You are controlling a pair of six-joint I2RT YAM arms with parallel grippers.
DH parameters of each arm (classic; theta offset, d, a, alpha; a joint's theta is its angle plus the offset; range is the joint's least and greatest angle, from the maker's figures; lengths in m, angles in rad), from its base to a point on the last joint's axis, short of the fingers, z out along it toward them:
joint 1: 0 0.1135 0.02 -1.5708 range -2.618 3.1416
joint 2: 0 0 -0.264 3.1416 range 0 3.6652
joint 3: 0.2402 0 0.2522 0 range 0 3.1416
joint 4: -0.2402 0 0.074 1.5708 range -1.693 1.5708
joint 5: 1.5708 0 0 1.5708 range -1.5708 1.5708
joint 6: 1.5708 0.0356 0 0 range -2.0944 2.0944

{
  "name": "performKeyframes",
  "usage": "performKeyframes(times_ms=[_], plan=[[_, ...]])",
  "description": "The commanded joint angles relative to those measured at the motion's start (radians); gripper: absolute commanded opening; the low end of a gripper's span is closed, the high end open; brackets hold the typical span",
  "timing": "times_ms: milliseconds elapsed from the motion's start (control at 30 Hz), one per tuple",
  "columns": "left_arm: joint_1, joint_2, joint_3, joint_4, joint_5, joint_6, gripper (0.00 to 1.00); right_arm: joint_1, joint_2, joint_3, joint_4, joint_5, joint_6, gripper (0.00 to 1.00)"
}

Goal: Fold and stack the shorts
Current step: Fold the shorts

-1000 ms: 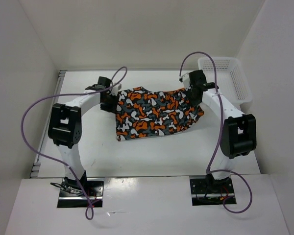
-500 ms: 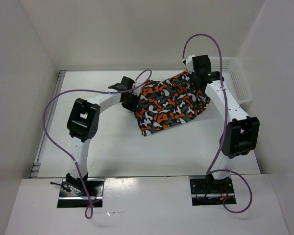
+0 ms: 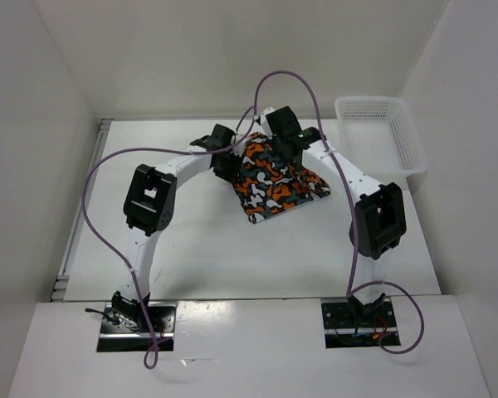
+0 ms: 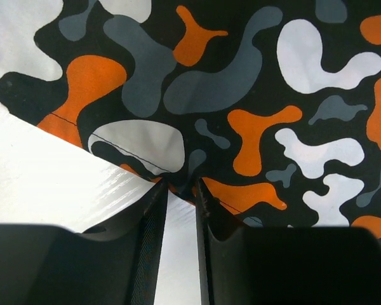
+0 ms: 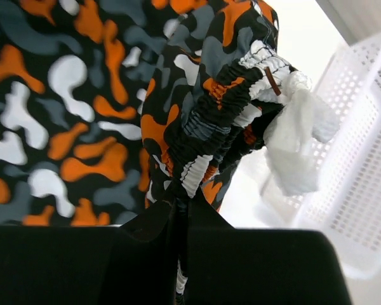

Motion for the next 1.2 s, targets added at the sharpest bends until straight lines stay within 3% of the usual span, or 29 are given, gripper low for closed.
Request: performKeyframes(times_ms=[0,333,567,700,767,900,1033,1167], plan=[[-0.008,0.048,0.009,-0.038,0.007,0.012,0.32,0.078,0.031,0.093,0.017,-0.016,0.072,0.0],[0.004,0.039,0.0,-0.029,0.007,0.012,0.32,0.22,0.122,0.154,0.037,-0.037,0.081,0.0],[0.09,-0.058,-0.021,-0.029,-0.005,0.012,0.32,0.23,0.131,0.048,0.068,-0.037,0.069,0.0],[0.111,-0.078,-0.021,-0.038,0.015,0.012,0.39,0.239,0.143,0.048,0.077,-0.048,0.078,0.01],[0.111,-0.078,-0.021,-0.038,0.027,0.012,0.41,0.248,0.152,0.057,0.089,-0.057,0.078,0.08],[0.111,-0.078,-0.021,-0.048,0.027,0.012,0.44,0.3,0.174,0.14,0.077,-0.115,0.078,0.36],[0.131,-0.069,0.0,-0.057,0.016,0.012,0.44,0.328,0.174,0.26,0.065,-0.206,0.078,0.57],[0.151,-0.069,0.011,-0.067,0.004,0.012,0.45,0.328,0.11,0.26,0.039,-0.255,0.078,0.6]])
